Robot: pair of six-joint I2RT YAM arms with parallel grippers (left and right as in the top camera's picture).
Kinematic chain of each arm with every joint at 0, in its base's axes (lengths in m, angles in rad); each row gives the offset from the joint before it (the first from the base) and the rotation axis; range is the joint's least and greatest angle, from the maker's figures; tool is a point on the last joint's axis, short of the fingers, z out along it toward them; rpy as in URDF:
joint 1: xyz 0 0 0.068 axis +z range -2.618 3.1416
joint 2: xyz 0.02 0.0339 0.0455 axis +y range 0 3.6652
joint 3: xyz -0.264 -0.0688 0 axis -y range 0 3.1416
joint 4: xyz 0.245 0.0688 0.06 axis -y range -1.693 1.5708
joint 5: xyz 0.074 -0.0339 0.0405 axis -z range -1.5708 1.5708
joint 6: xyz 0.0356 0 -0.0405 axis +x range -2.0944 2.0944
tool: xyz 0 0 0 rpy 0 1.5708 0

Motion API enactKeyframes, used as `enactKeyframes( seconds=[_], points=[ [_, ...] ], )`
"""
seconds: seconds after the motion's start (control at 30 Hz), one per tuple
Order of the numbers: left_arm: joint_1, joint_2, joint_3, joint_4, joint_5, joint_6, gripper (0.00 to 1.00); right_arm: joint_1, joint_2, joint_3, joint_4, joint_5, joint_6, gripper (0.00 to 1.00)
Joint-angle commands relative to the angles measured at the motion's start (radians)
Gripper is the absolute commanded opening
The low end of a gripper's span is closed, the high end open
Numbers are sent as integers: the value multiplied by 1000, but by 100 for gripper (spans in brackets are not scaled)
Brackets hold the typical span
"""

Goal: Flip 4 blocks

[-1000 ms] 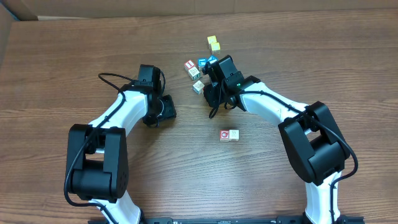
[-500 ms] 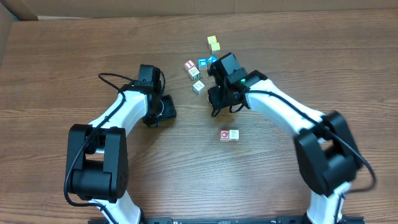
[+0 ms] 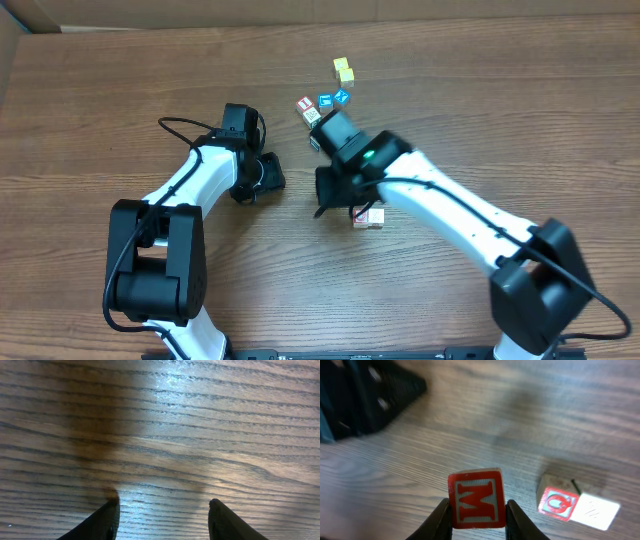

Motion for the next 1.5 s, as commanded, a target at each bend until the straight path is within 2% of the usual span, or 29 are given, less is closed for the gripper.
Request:
enactKeyframes(
  seconds=[0.0, 0.23, 0.33, 0.47, 0.6, 0.67, 0.73, 0.9, 1.0, 1.1, 1.23, 1.33, 1.37, 1.47],
  points=[
    [0, 49, -34, -4, -37, 5, 52, 52, 19, -5, -1, 100, 27, 18],
    [0, 49, -34, -15, -37, 5, 55, 89, 70, -5, -2, 100, 50, 19],
    [0, 49, -34, -15, -37, 5, 56, 87, 76, -5, -9, 117, 51, 16],
    [0, 49, -34, -15, -37, 5, 56, 82, 76, -5, -37, 178, 109, 16],
    [0, 49, -34, -15, -37, 5, 56, 83, 76, -5, -37, 173, 109, 40],
    [0, 49, -34, -14, -37, 5, 57, 83, 76, -5, -38, 166, 108, 73],
    [0, 49, -34, -15, -37, 5, 57, 83, 76, -5, -37, 166, 109, 77],
    [0, 49, -34, -14, -37, 5, 57, 82, 76, -5, -32, 166, 109, 78],
    [0, 49, -34, -14, -37, 4, 57, 82, 76, -5, -16, 166, 109, 76],
    [0, 49, -34, -14, -37, 5, 57, 85, 76, -5, 4, 166, 108, 65],
    [0, 49, -34, -14, -37, 5, 57, 85, 76, -5, 27, 167, 106, 40],
    [0, 49, -34, -14, -37, 5, 57, 85, 76, -5, 52, 166, 105, 15],
    [0, 49, -34, -14, -37, 5, 57, 85, 78, -5, 56, 166, 105, 11],
    [0, 49, -34, -15, -37, 5, 57, 85, 87, -11, 64, 167, 105, 8]
  ],
)
